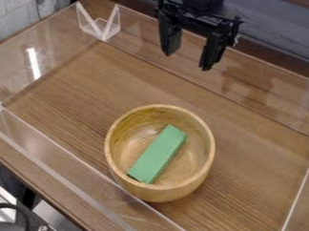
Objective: Remove the green block from inside the brown bowl and put it on the table
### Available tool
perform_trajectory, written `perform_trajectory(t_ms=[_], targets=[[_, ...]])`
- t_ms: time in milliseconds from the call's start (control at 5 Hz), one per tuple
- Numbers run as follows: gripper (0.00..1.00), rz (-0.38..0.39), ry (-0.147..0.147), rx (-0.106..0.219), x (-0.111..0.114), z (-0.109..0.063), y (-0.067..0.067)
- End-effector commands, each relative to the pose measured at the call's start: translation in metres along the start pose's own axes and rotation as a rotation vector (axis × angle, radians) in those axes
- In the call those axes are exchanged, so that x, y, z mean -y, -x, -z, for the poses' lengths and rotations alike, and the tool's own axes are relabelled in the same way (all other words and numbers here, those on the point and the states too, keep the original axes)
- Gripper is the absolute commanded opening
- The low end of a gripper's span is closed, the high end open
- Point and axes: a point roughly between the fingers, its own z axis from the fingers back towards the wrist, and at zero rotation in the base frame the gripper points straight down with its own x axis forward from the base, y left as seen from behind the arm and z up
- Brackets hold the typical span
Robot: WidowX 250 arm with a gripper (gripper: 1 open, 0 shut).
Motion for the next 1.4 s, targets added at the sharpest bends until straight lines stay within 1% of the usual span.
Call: perform_trajectory(t_ms=[0,200,400,600,800,1000,1200], targets=[[1.00,0.044,0.000,-0.022,0.002,0.014,0.019],[1.00,0.108,-0.003,-0.040,0.007,0.032,0.054],[1.00,0.127,-0.001,-0.009,0.012,0.045,0.070],[1.00,0.142,0.007,0.024,0.019,0.058,0.073],[1.00,0.149,0.012,0.048,0.025,0.068,0.075],[1.00,0.160,0.021,0.061,0.029,0.075,0.075],[1.00,0.168,0.028,0.064,0.029,0.078,0.075]])
